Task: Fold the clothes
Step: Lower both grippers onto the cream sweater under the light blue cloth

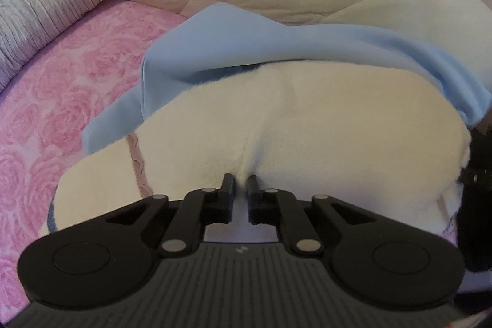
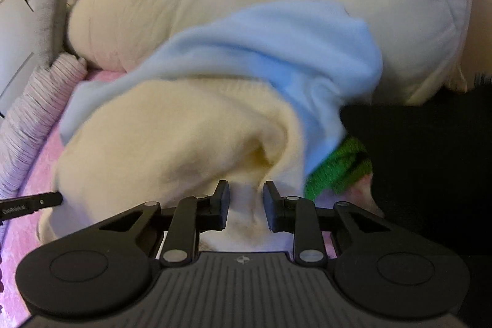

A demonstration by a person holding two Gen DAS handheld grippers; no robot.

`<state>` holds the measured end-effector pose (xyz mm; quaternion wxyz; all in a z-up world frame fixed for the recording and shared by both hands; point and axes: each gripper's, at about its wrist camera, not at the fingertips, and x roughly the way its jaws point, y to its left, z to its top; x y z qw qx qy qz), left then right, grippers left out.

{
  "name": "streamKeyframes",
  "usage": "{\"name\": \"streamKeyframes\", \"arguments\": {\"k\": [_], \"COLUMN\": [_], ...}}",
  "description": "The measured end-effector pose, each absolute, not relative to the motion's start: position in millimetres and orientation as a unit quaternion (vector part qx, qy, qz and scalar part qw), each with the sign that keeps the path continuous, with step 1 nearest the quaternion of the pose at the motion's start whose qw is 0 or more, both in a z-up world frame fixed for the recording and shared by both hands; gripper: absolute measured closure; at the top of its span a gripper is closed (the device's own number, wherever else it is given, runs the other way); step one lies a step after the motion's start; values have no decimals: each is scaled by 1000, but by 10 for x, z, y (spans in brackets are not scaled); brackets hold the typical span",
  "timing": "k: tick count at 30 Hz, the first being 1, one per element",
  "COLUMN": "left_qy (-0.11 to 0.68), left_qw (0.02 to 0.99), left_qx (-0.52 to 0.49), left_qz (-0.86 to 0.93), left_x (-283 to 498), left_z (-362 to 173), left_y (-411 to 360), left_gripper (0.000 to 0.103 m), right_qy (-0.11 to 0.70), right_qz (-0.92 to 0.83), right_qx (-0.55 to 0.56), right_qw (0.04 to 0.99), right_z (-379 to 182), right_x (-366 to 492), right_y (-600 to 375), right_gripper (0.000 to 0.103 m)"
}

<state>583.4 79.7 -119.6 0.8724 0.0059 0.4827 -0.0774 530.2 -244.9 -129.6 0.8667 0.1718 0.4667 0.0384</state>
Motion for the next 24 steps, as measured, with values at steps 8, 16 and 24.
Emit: {"name": "streamKeyframes", "arguments": {"k": [8,16,24], "left_qy": [482,446,452], "left_qw": [872,890,883], "left_qx": [14,-1,-26], "left_qz": [-83,-92,-122], "left_x": [5754,5960,6455], "left_z": [-1103,-887,-1016], "left_y": [830,1093,1279], "left_gripper": [56,49,48], "right_qy": [452,433,433], "right_qz": [19,-2,25], "right_qx": [160,222,190], "right_qw": [877,873,881], "right_z": [-1307,-1434,-1391], "right_x": [5284,5444,5479], "right_y": [-2520,-2866,-2699], "right_gripper": [59,55,79]}}
